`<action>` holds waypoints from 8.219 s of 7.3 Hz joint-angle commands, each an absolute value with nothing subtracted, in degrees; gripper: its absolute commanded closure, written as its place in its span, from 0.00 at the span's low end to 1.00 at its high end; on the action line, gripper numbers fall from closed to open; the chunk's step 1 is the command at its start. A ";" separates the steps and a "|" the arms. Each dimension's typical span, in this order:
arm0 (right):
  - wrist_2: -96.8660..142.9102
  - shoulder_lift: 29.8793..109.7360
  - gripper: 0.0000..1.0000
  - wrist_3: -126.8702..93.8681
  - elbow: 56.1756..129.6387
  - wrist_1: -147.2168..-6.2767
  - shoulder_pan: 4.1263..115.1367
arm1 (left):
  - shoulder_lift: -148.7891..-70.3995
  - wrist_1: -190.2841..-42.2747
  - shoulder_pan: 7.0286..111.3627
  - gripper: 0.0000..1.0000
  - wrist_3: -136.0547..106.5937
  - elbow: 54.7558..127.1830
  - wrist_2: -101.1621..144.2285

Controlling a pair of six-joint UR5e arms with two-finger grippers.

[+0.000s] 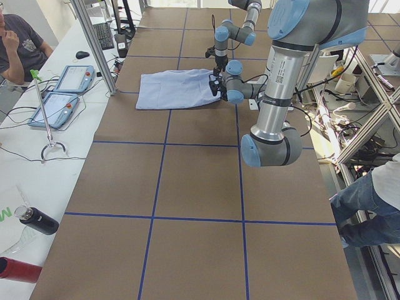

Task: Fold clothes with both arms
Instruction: 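Move the right gripper to the shirt's near corner beside the left gripper, then grasp the near edge of the folded shirt with both grippers, then lift the near edge with both grippers and fold it over toward the far edge, then release the shirt and raise both grippers away from it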

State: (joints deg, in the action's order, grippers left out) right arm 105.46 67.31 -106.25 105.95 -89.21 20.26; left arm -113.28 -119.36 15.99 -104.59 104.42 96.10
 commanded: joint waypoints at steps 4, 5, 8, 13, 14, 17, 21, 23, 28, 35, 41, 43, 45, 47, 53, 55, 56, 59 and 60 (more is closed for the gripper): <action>105.91 67.06 0.54 -106.17 106.17 -89.38 21.80 | -113.20 -119.36 16.08 1.00 -104.59 104.33 95.98; 106.00 67.15 0.51 -106.17 106.17 -89.47 21.80 | -113.20 -119.36 16.08 1.00 -104.59 104.33 95.89; 106.08 67.24 0.13 -106.17 106.26 -89.47 21.88 | -113.20 -119.36 16.08 1.00 -104.59 104.33 95.80; 105.56 66.89 0.07 -106.26 105.21 -90.61 20.74 | -113.20 -119.36 16.43 1.00 -104.59 104.41 95.89; 105.47 66.62 0.07 -106.17 104.42 -90.53 20.74 | -113.20 -119.36 16.44 1.00 -104.59 104.50 95.89; 105.38 66.53 0.06 -106.17 104.15 -90.44 20.22 | -113.20 -119.36 16.44 1.00 -104.59 104.50 95.89; 105.47 66.53 0.72 -106.17 104.24 -90.44 20.30 | -113.20 -119.36 16.44 1.00 -104.59 104.50 95.89; 105.38 66.53 0.95 -106.17 104.24 -90.44 20.30 | -113.20 -119.36 16.44 1.00 -104.59 104.50 95.89; 105.91 66.45 0.98 -106.17 104.94 -90.53 21.01 | -113.20 -119.36 16.44 1.00 -104.59 104.41 95.89; 106.35 67.41 1.00 -106.00 109.59 -90.36 21.45 | -113.03 -116.40 16.61 1.00 -104.41 110.63 98.07; 124.16 69.09 1.00 -106.35 125.92 -101.66 19.25 | -112.94 -98.01 14.68 1.00 -105.21 125.15 102.39; 124.02 66.99 1.00 -107.05 125.25 -101.60 18.98 | -113.46 -91.88 14.76 1.00 -105.12 130.32 102.48; 123.75 64.53 1.00 -105.92 122.10 -101.25 26.24 | -114.08 -91.49 16.07 1.00 -103.46 127.90 102.05; 123.75 59.27 1.00 -103.11 116.66 -101.25 33.45 | -119.08 -94.90 21.77 1.00 -99.16 119.57 102.04; 124.01 47.30 1.00 -93.78 90.39 -89.87 44.12 | -124.60 -112.10 36.21 1.00 -91.41 98.85 105.21; 123.84 43.61 1.00 -92.91 83.09 -87.46 44.21 | -125.77 -117.58 36.38 1.00 -91.49 93.79 105.21; 123.84 43.07 1.00 -92.20 80.36 -85.36 44.47 | -125.77 -117.60 37.00 1.00 -91.41 93.61 105.21; 123.84 42.80 0.70 -92.29 77.61 -83.07 44.65 | -125.77 -118.21 37.53 1.00 -90.71 91.85 105.21; 123.75 42.89 0.01 -92.63 77.61 -81.49 44.65 | -125.77 -119.52 37.53 0.76 -90.70 91.76 105.21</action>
